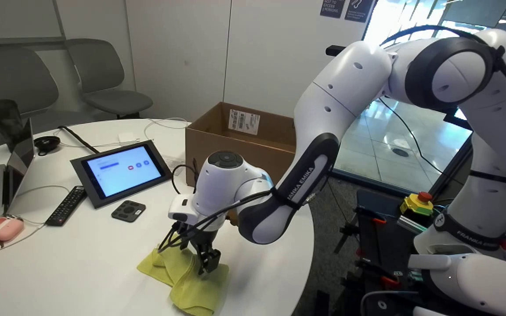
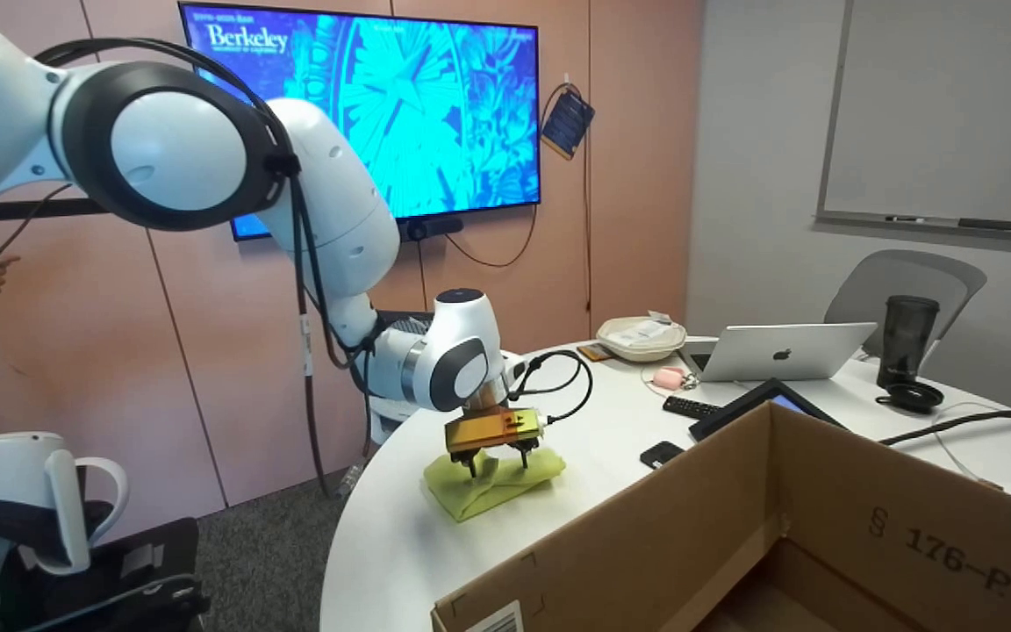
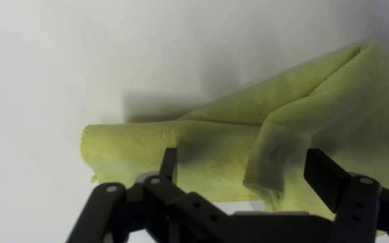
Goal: Put the green marker on the yellow towel, fold the towel twice and put it in the brown box
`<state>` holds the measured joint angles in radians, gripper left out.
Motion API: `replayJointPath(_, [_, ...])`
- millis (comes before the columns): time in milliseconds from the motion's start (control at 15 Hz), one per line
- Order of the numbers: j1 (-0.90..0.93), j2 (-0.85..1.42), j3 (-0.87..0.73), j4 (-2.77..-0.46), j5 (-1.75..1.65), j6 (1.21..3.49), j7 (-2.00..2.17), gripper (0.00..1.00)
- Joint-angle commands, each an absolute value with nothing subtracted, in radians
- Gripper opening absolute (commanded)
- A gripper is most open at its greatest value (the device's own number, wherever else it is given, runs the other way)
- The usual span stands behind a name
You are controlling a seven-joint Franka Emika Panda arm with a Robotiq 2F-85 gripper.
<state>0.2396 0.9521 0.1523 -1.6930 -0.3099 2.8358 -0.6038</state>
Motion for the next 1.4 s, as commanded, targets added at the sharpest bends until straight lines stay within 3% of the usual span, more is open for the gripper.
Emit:
replayJointPath(0, [0.206,0.948,0.178,-1.646,-0.31,2.8,-0.563,1.0])
replayJointPath(1333, [0.191,1.209,0.19,-1.136,-0.118,2.481,-0.279,1.0])
